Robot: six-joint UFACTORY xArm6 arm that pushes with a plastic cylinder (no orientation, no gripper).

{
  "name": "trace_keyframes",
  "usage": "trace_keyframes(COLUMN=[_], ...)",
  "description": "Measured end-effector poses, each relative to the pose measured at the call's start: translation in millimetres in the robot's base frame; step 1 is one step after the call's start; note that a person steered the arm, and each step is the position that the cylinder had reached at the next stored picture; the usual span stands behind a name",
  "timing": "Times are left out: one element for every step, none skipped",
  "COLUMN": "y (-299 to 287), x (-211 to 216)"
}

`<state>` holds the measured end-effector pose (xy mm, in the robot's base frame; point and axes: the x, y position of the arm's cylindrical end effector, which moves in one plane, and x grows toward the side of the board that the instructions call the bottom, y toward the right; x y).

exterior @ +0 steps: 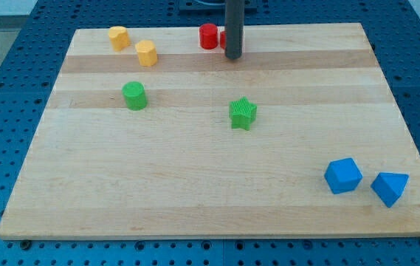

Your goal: Place the yellow heart to the bottom center of the board

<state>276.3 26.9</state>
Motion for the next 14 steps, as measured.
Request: trace_keyframes(y=[0.0, 0.0, 0.0, 0.0, -11.9, -56.9, -119.6, -188.1, -254.6, -297.4, -305.8, -294.4, -273.8, -245.3], x=[0.0, 3.3, 5.2, 9.8, 22.9, 36.0, 45.3, 54.5, 54.4, 36.5, 7.1, -26.8, -48.3, -63.0])
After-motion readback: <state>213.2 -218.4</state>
